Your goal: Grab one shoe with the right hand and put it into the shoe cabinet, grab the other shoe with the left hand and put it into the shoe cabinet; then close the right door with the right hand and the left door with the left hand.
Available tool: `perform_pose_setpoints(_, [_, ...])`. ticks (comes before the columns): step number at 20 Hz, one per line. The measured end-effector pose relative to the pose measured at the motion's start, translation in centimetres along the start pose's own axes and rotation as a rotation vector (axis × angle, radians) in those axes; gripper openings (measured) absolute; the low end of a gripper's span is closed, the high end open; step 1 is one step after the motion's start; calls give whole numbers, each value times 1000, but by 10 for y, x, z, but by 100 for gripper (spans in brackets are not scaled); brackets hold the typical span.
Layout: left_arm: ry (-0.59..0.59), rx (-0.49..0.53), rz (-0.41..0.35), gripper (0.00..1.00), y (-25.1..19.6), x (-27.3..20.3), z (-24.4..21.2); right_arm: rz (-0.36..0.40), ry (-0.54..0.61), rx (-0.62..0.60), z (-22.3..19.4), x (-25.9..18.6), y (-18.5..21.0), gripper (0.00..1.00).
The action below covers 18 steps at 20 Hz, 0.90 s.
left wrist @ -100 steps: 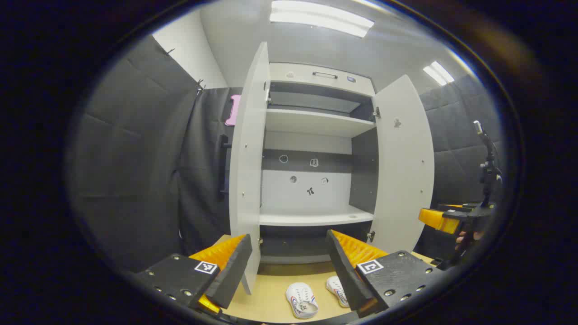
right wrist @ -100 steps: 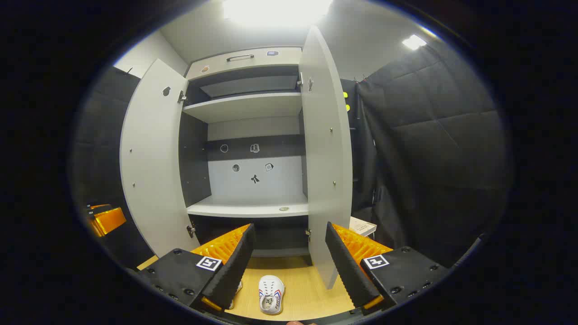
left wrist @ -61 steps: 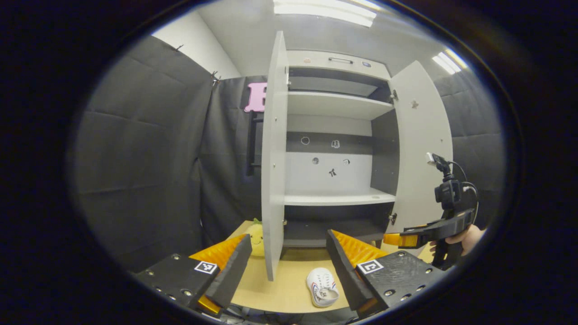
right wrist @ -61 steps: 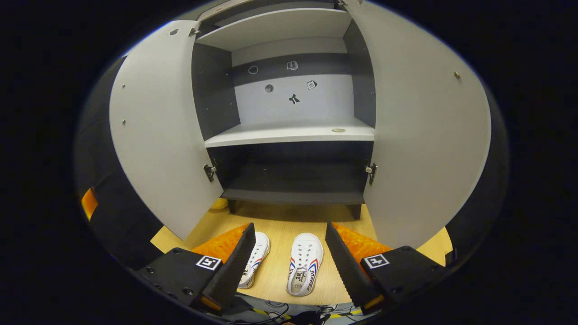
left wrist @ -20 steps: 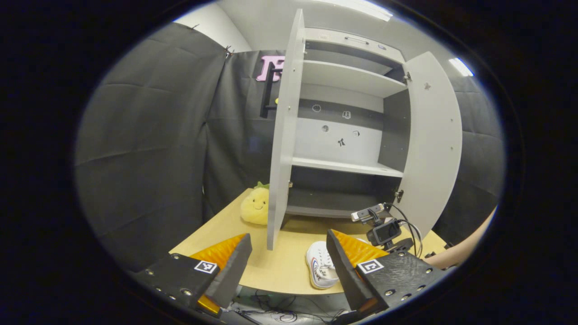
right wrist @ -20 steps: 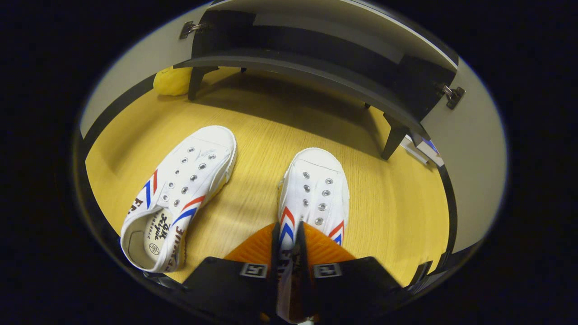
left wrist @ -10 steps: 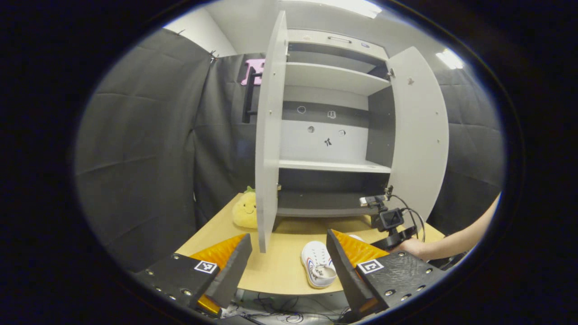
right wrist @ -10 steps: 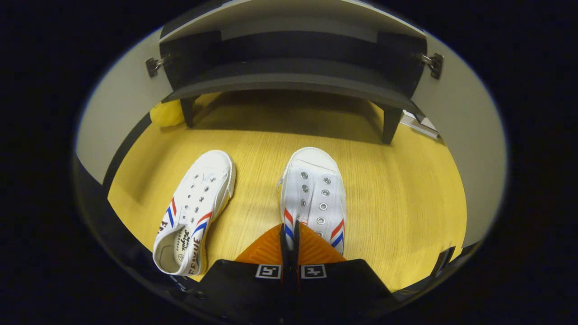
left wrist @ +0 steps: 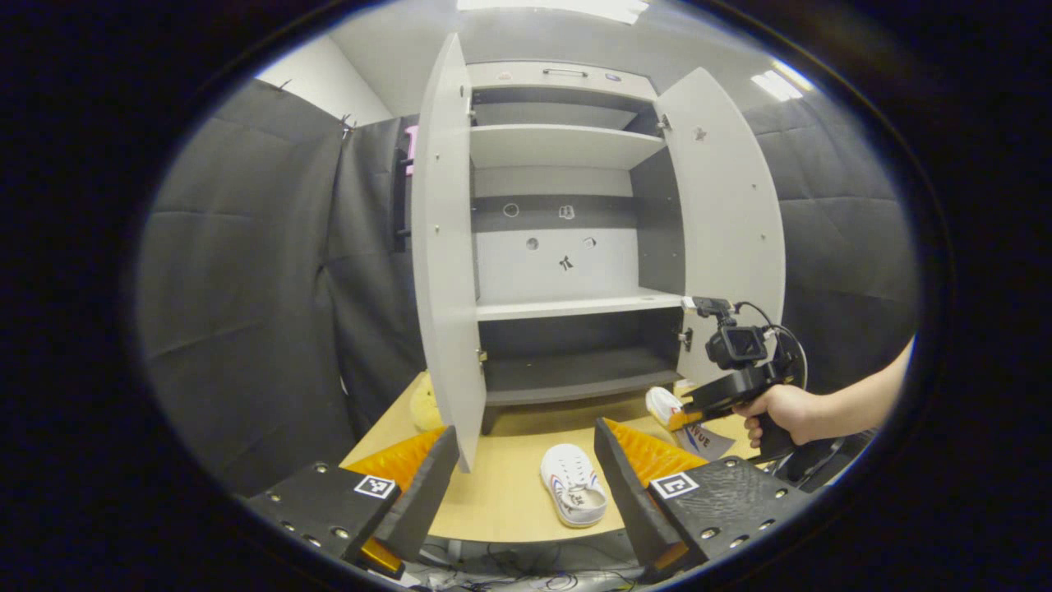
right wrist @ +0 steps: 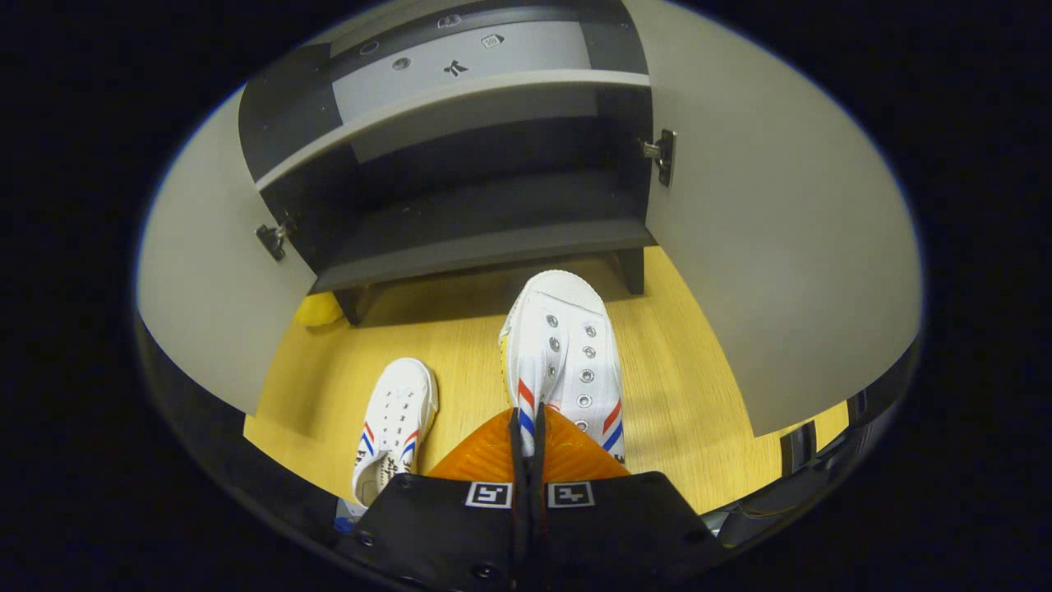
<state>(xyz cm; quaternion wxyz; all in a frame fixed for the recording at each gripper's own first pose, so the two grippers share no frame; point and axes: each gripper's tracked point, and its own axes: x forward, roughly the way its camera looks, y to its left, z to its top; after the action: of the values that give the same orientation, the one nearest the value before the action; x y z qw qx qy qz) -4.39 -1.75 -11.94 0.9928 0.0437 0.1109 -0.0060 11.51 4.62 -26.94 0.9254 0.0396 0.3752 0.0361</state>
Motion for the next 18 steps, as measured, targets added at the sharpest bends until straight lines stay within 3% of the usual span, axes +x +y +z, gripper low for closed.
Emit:
perform_pose_setpoints(4, [-19, 9, -29, 97, -14, 2, 8, 17, -82, -8, 26, -34, -1, 2])
perform_pose_setpoints(9, [-26, -17, -33, 94, -20, 4, 8, 68, -95, -24, 29, -71, 5, 1])
perform_pose_setpoints(11, [-27, -14, -14, 98, -17, 4, 9, 83, -121, -35, 34, -84, 10, 1])
perform_pose_setpoints(14, [-32, -8, 21, 96, -13, 3, 11, 132, -171, -62, 49, -107, 24, 1])
perform_pose_setpoints(18, [-14, -15, 66, 97, -8, 2, 8, 199, -267, -87, 93, -129, 49, 2])
